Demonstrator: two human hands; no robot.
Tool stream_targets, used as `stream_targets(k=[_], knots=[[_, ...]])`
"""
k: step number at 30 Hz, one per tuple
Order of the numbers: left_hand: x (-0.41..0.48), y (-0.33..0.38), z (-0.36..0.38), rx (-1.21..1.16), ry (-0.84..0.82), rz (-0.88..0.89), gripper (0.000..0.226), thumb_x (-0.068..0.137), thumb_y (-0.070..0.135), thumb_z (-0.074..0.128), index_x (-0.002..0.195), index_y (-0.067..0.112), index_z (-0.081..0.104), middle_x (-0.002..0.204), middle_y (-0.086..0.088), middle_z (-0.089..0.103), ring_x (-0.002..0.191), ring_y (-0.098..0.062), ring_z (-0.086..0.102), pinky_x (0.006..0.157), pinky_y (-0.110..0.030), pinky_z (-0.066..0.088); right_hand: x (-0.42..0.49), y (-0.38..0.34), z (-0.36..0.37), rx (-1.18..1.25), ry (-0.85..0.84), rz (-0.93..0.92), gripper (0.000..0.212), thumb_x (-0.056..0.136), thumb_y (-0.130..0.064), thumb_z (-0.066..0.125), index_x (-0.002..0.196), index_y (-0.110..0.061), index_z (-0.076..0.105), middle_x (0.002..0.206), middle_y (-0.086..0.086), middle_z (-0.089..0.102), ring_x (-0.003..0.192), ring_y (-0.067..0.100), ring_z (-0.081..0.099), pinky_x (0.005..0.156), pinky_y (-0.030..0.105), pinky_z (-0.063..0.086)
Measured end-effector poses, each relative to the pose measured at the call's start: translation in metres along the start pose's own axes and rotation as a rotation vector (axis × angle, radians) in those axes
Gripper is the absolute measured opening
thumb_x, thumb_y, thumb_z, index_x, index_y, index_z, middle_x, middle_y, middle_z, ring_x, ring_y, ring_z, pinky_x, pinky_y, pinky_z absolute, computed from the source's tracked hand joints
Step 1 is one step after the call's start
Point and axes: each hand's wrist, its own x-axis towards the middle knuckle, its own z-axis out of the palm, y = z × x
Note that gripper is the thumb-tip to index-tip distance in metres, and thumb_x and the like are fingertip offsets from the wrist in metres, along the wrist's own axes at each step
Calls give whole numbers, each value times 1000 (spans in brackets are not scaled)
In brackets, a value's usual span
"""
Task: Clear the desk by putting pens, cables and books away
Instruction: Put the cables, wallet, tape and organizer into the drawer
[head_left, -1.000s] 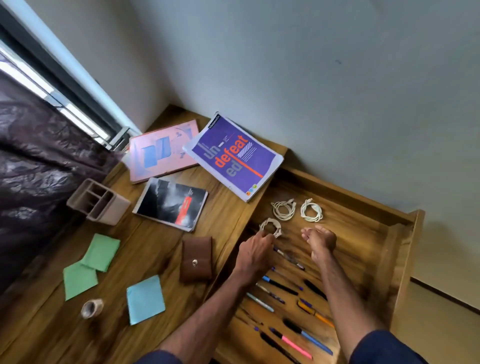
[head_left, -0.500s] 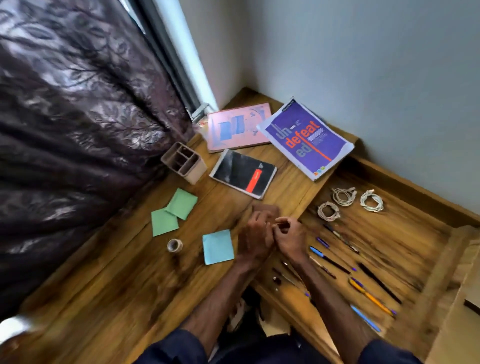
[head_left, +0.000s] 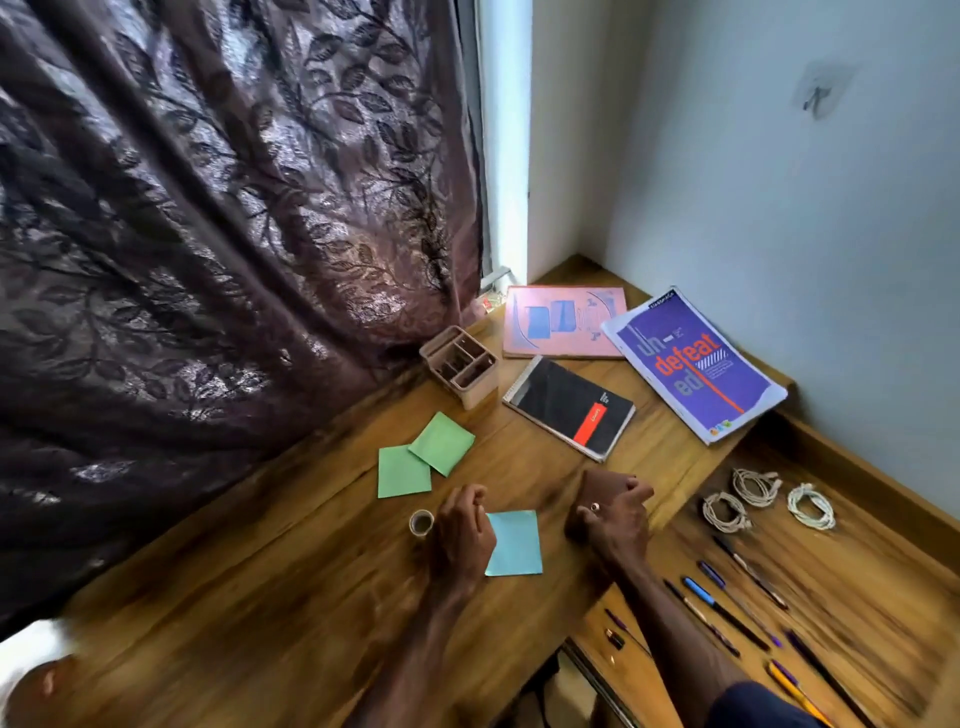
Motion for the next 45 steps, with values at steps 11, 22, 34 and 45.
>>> stream_targets(k=[11, 22, 34, 45], knots=[[7, -71, -26, 177, -160, -284, 52, 99, 34, 56, 148, 22, 41, 155, -8, 35, 141, -23, 35, 116, -34, 31, -28, -16, 10, 73, 17, 4, 62, 76, -33, 86, 126, -15, 54, 109, 10, 72, 97, 27, 69, 80, 42, 58], [-11, -32, -11, -35, -56, 49, 39, 83, 25, 78, 118, 13, 65, 109, -11, 66, 98, -28, 64, 79, -36, 55, -42, 15, -56, 570, -127, 139, 40, 86, -19, 78, 121, -5, 66, 112, 14, 73, 105, 30, 71, 94, 46, 59], [-54, 139, 60, -112, -272, 412, 42, 84, 30, 74, 123, 19, 63, 117, -4, 64, 105, -21, 63, 90, -31, 54, -36, 98, -153, 1109, -194, 341, 50, 87, -5, 74, 133, -7, 53, 129, 20, 66, 100, 27, 69, 64, 33, 61], [-79, 225, 140, 30, -516, 510, 42, 85, 29, 74, 123, 24, 56, 119, 3, 58, 103, -11, 59, 87, -23, 54, 42, 201, -223, 898, 275, 647, 40, 85, -5, 75, 121, 7, 63, 99, 15, 66, 62, 16, 52, 50, 26, 36]])
